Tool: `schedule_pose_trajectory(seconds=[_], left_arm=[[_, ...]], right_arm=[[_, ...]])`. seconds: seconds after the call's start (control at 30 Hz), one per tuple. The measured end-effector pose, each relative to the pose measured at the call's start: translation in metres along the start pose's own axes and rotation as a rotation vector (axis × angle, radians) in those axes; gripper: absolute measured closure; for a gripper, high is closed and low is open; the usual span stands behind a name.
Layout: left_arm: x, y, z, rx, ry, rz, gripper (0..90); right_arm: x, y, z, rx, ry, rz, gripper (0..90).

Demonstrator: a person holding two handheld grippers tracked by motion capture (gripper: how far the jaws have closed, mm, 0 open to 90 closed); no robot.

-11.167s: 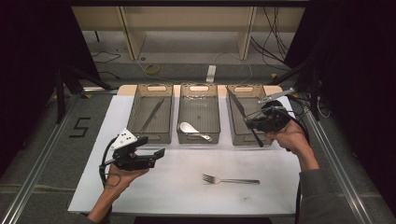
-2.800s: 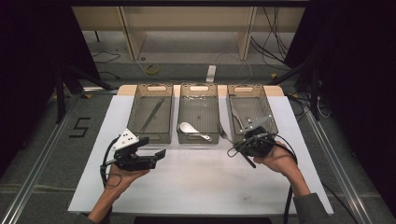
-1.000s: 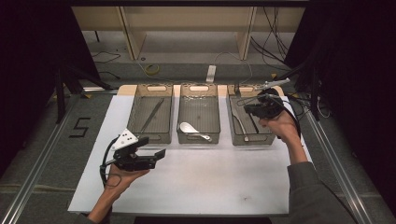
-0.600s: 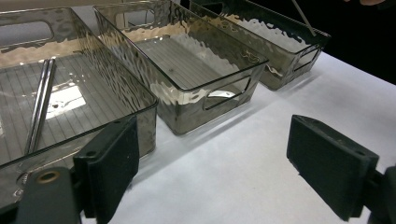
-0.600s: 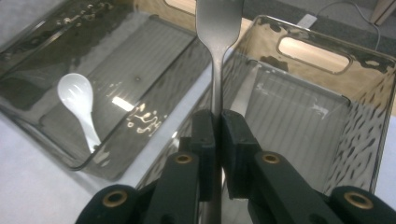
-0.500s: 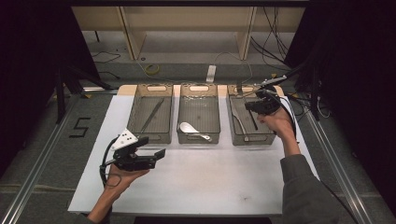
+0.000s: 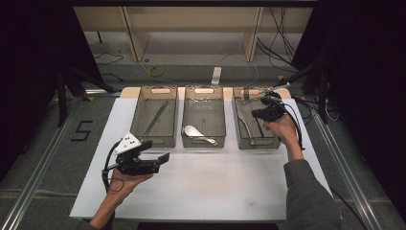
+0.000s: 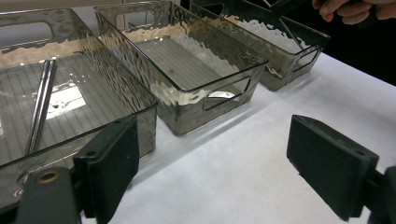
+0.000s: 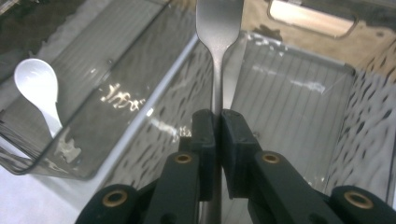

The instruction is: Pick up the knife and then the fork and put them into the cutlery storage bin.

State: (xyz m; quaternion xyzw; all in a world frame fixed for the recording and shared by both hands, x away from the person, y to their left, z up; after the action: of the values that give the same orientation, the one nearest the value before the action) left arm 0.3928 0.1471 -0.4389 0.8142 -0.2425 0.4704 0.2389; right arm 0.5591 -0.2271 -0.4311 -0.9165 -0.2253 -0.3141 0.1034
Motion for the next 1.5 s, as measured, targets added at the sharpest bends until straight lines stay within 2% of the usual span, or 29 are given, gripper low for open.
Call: schedule_pose_trajectory(seconds=[0.37, 0.4, 0.43, 0.5, 0.63, 0.67, 0.93, 1.0, 1.1, 1.27, 1.43, 1.47, 1.5], left_arm=[[0.0, 0.0, 0.0, 0.002, 0.0, 0.001, 16.8], [0.0, 0.0, 0.0, 0.001, 0.0, 0.001, 16.8], [0.0, 0.0, 0.0, 0.001, 0.0, 0.001, 16.8], [0.0, 0.0, 0.0, 0.0, 0.0, 0.001, 16.8], [0.0, 0.0, 0.0, 0.0, 0.0, 0.001, 16.8], [0.0, 0.0, 0.0, 0.001, -0.001, 0.002, 16.8], [0.0, 0.0, 0.0, 0.002, 0.002, -0.002, 16.8], [0.0, -0.001, -0.001, 0.003, 0.003, -0.001, 16.8], [0.0, -0.001, 0.0, 0.002, 0.001, -0.001, 16.8], [0.0, 0.0, 0.0, 0.0, 0.0, 0.0, 16.7], [0.0, 0.0, 0.0, -0.002, -0.001, -0.001, 16.7], [0.0, 0.0, 0.0, -0.003, 0.0, 0.0, 16.7], [0.0, 0.0, 0.0, -0.003, 0.002, -0.001, 16.7]], right_arm=[[-0.008, 0.003, 0.009, -0.002, -0.017, 0.029, 84.1], [-0.009, 0.003, 0.011, -0.003, -0.031, 0.042, 78.5], [-0.009, 0.003, 0.011, -0.003, -0.031, 0.042, 78.5], [-0.007, 0.004, 0.009, 0.01, -0.018, 0.065, 65.3], [-0.005, 0.0, 0.004, 0.014, -0.007, 0.045, 55.9], [-0.005, 0.0, 0.004, 0.014, -0.007, 0.045, 55.9], [-0.003, -0.019, -0.014, 0.054, 0.062, 0.01, 40.0], [-0.005, -0.023, -0.02, 0.059, 0.094, 0.004, 39.1], [-0.011, -0.031, -0.029, 0.102, 0.136, 0.011, 37.7], [-0.023, -0.045, -0.039, 0.114, 0.154, -0.032, 35.1], [-0.029, -0.054, -0.046, 0.137, 0.185, -0.038, 33.9], [-0.032, -0.058, -0.05, 0.178, 0.202, -0.032, 33.8], [-0.033, -0.06, -0.052, 0.183, 0.216, -0.032, 33.8]])
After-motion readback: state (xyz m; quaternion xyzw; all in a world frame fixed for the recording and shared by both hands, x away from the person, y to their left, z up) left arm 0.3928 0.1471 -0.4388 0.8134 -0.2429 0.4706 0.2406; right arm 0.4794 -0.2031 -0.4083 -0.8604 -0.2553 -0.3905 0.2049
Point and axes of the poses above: each handheld gripper's, and its own axes: z roughly forward along the jaws, x roughly out of its top, y roughly to its right, the point moved 6 cm from there along z, roughly forward along the jaws, and after that the axes turned 2 degrees about -y, right-handed, at the moved point
